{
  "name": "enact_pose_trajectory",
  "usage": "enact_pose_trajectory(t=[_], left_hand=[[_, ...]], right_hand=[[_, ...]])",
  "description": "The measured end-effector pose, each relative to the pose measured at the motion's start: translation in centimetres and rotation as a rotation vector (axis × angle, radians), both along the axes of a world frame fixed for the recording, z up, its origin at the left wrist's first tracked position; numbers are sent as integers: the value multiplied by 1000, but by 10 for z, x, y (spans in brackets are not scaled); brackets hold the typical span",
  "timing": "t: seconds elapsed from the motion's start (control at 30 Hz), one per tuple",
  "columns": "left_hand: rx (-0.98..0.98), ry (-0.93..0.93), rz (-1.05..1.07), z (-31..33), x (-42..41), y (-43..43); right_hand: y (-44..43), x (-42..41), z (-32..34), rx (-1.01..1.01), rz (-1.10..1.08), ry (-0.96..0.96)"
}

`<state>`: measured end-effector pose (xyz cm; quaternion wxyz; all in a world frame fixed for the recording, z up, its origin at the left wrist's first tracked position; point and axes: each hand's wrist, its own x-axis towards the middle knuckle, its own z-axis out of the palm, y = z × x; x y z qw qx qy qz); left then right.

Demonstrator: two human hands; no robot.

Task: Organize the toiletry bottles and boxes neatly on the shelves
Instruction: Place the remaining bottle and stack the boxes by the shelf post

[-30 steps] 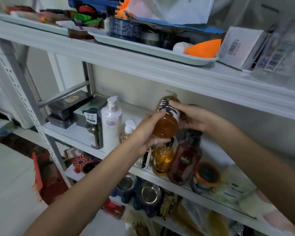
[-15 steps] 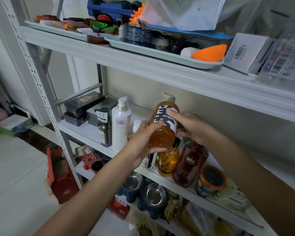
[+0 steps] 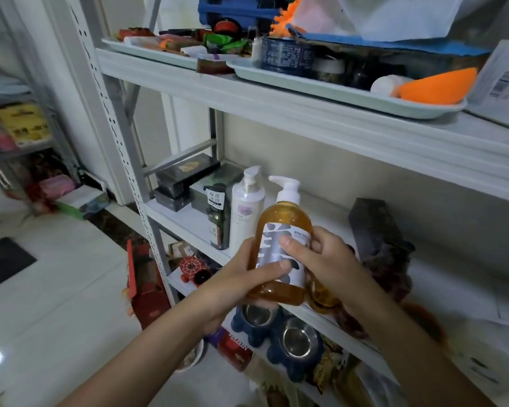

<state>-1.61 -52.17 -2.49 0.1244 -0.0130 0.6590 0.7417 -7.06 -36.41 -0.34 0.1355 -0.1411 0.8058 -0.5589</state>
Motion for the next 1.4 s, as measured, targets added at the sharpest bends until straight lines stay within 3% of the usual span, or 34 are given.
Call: enact_pose_trajectory(t=[0.47, 0.63, 0.77, 1.13, 1.4], left_hand=[[42, -61, -17, -24, -13, -156], [113, -95, 40, -31, -43, -238], [125, -91, 49, -46, -70, -279], [30, -84, -72, -82, -150, -304], [-70, -26, -132, -112, -208, -297]], right_hand=[[-148, -8, -27, 57, 119, 36], [-232, -33, -45, -109, 105, -55], [-271, -47, -69, -176, -25, -102], [-284, -82, -119, -49, -195, -266], [-287, -112, -146, -40, -193, -344]])
